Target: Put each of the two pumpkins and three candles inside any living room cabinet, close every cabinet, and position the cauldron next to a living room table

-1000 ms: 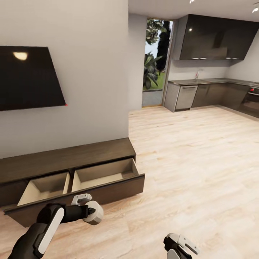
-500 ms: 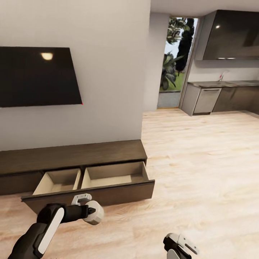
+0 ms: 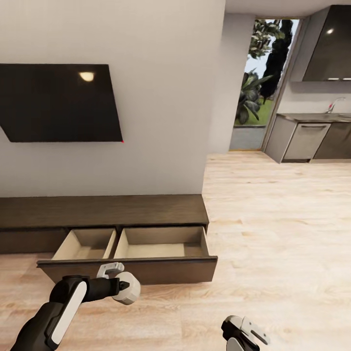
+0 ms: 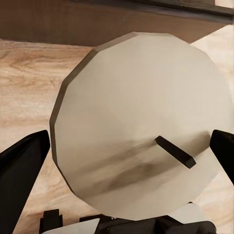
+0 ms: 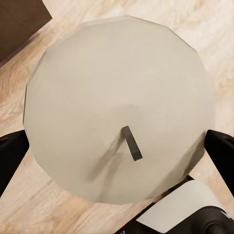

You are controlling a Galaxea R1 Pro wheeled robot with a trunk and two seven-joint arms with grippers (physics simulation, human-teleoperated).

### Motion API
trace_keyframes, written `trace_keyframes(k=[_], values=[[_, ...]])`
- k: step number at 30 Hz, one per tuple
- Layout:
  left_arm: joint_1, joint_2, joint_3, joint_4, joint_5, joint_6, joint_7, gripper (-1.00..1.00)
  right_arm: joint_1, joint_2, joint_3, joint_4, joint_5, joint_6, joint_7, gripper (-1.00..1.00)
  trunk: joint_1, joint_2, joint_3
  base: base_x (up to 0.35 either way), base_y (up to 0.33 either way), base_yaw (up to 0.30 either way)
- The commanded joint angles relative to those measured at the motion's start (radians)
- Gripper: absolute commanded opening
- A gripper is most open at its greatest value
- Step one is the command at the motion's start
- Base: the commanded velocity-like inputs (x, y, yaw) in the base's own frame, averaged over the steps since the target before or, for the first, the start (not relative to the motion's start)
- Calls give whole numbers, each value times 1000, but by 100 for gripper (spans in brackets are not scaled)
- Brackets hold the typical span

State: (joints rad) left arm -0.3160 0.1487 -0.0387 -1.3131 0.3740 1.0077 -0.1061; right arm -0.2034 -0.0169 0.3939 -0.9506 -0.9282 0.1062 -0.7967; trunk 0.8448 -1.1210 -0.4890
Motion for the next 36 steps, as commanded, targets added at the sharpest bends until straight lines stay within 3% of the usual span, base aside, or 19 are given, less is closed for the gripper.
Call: trace_keyframes(k=[1,7,12,19,22,26,31,33,36], values=[[0,0,0,0,0,0,0,-100,0,0,0,0,0,0,0,-100,0,0,0,25,-16,18],[0,0,0,0,0,0,0,-100,0,-1,61,1,1,0,0,-100,0,0,0,72,6,3],[0,0,0,0,0,-1,0,-100,-1,0,71,0,2,-2,0,-100,0,0,0,231,-84,29],[0,0,0,0,0,-1,0,-100,-1,0,74,-3,2,1,-3,-100,0,0,0,74,-60,252],[0,0,0,-5,1,2,0,-100,-1,0,103,-42,2,19,-9,-100,0,0,0,6,-5,244],[0,0,0,-17,2,8,-1,-100,-1,0,166,-186,3,120,-22,-100,0,0,0,1,-1,67],[0,0,2,-46,1,22,0,-100,-45,10,178,-315,2,303,-127,-100,0,0,0,0,0,10],[0,0,2,-60,1,28,0,-100,-77,28,177,-363,-1,383,-191,-100,0,0,0,0,0,2],[-1,1,5,-111,6,39,0,-100,-121,75,165,-421,-3,458,-271,-100,0,0,0,0,0,0]])
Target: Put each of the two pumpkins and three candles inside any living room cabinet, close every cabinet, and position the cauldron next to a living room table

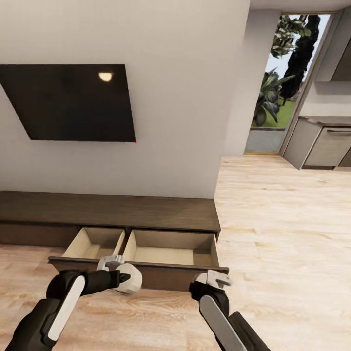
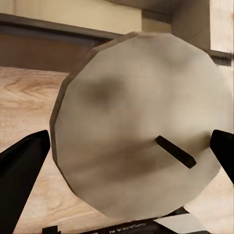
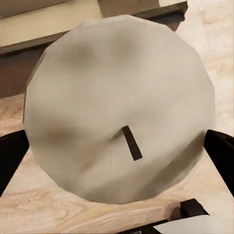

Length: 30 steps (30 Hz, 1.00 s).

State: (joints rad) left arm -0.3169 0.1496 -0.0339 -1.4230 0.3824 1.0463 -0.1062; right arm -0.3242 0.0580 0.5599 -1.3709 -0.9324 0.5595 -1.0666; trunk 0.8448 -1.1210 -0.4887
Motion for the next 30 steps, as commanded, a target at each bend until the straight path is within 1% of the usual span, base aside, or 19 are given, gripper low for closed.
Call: trace_keyframes(k=[1,3,7,9,13,15,19,21,23,25,28,30], values=[[-3,0,1,-12,-2,1,0,-100,-12,17,-9,-11,0,18,-20,-100,0,0,0,0,0,0],[-17,1,2,-24,-1,1,0,-100,-39,45,-28,-20,-3,35,-40,-100,0,0,0,0,0,0],[-30,-1,4,-31,1,1,0,-100,-92,73,-40,-24,-8,56,-49,-100,0,0,0,0,0,0],[-32,-6,4,-32,2,1,0,-100,-102,82,-41,-24,-9,67,-48,-100,0,0,0,0,0,0],[-34,-15,9,-35,4,1,-3,-100,-115,112,-43,-24,-4,91,-46,-100,0,0,0,0,0,0],[-34,-15,10,-36,4,1,-4,-100,-117,116,-42,-26,-2,99,-45,-100,0,0,0,0,0,0],[-34,-15,19,-38,4,-3,-7,-100,-119,116,-37,-23,-1,101,-41,-100,0,0,0,0,0,0],[-34,-14,41,-39,4,-4,-9,-100,-119,116,-34,-27,-1,101,-32,-100,0,0,0,13,0,0],[-34,-15,76,-39,4,-4,-10,-100,-119,116,-32,-30,0,101,-15,-100,0,0,0,144,0,0],[-34,-15,104,-39,4,-5,-11,-100,-119,116,-17,-30,1,99,6,-100,0,0,0,241,0,0],[-34,-15,118,-39,5,-4,-11,-100,-119,116,17,-28,4,94,23,-100,0,0,0,126,0,0],[-34,-16,122,-39,5,-4,-11,-100,-119,116,25,-25,5,92,27,-100,0,0,0,46,0,0]])
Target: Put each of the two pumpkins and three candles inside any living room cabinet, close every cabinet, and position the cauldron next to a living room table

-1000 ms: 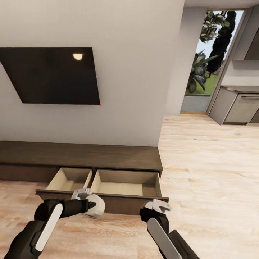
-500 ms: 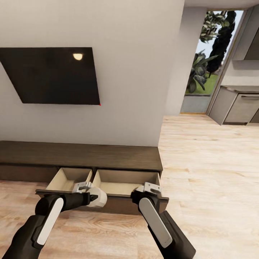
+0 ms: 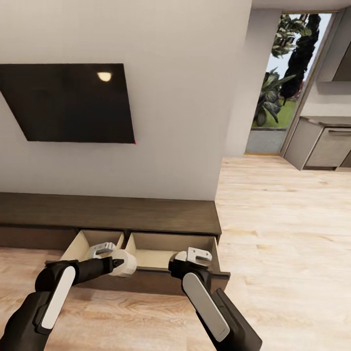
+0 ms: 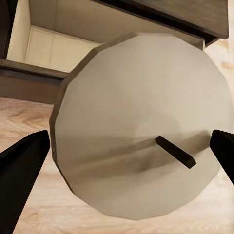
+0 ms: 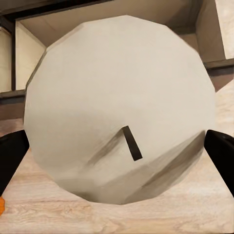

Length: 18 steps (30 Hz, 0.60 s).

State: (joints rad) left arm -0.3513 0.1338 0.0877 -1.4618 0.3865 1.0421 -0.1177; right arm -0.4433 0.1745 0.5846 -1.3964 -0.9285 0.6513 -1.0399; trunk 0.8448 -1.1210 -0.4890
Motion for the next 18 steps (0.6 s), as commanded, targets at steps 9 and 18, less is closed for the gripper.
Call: trace_keyframes(k=[9,18], values=[[0,-3,-1,-2,4,-2,0,-100,0,0,6,15,1,1,6,-100,0,0,0,147,0,0],[0,-2,-2,-2,4,-1,0,-100,0,0,-10,7,-3,4,6,-100,0,0,0,48,67,-68]])
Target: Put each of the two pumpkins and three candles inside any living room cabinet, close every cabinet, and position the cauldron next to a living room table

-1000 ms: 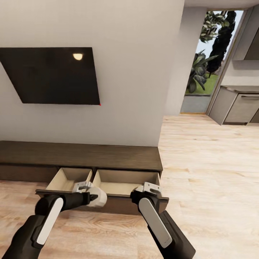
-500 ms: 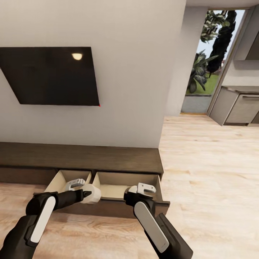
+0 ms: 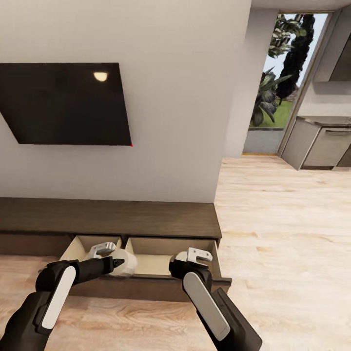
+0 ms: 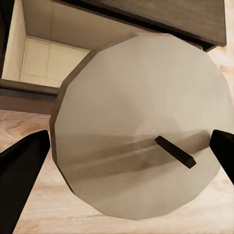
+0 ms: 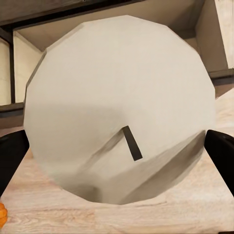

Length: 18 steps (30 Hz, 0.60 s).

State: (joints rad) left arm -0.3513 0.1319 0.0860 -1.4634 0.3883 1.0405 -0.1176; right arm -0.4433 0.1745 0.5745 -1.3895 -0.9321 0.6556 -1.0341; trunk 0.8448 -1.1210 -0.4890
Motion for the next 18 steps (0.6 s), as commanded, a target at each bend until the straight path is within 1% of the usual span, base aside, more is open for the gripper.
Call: trace_keyframes(k=[1,4,6,10,18], values=[[0,0,0,0,3,0,0,-100,0,0,0,0,0,0,0,-100,0,0,0,50,64,-197],[0,0,0,0,3,0,0,-100,0,0,0,0,2,-1,0,-100,0,0,0,128,23,-78],[0,0,0,0,3,0,0,-100,0,0,0,0,3,-1,1,-100,0,0,0,233,-29,-18],[0,-1,0,0,3,0,0,-100,0,0,1,3,4,-2,1,-100,0,0,0,111,-16,-4],[0,-1,0,0,2,-2,1,-100,0,0,3,7,4,-2,2,-100,0,0,0,132,-77,0]])
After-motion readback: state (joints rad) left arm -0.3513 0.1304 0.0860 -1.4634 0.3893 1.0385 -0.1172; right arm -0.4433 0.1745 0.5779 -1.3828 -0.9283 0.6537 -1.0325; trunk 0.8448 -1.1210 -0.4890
